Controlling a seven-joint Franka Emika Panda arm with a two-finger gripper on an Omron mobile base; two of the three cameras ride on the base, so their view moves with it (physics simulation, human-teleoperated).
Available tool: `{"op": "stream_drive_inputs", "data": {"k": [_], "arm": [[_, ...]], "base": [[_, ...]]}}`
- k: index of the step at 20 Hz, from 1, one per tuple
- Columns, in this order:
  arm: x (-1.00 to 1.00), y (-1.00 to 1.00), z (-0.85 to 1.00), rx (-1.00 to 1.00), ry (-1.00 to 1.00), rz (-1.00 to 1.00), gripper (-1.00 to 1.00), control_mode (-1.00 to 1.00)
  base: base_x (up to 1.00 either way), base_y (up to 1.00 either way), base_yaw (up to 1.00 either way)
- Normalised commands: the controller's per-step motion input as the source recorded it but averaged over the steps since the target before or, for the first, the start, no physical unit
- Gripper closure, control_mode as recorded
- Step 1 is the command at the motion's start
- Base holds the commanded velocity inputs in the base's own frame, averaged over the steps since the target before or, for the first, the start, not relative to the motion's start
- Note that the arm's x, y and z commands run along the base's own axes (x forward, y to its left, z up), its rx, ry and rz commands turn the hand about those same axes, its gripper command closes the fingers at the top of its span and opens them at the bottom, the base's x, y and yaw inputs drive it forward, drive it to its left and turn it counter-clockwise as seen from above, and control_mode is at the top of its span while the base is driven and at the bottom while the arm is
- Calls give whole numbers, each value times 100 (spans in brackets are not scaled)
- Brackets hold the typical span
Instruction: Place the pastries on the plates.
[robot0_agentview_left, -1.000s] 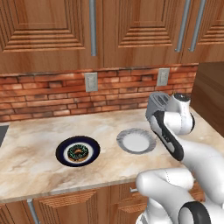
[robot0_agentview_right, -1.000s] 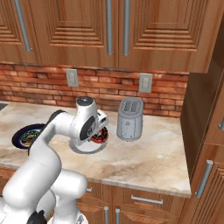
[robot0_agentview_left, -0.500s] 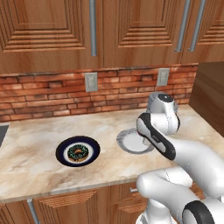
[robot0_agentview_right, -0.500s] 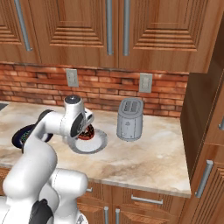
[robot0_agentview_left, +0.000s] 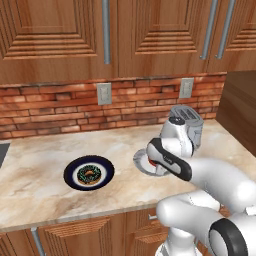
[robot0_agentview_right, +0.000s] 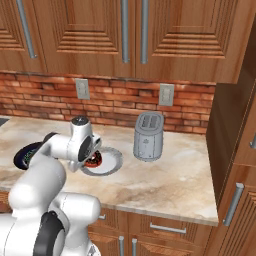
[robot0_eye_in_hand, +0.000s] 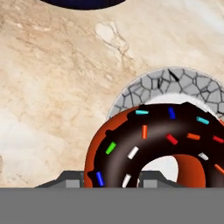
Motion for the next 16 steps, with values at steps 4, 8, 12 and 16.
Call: {"op": "stream_drive_inputs", "data": {"k": [4,8,12,16], "arm": [[11,-9,-8,0,1,12,100,-100],[21,-3,-19,0,0,12,100,-100],[14,0,-35,0,1,9,100,-100],[17,-2,-24,0,0,8,100,-100]], "base": [[0,0,0],[0,0,0],[0,0,0],[0,0,0]]}}
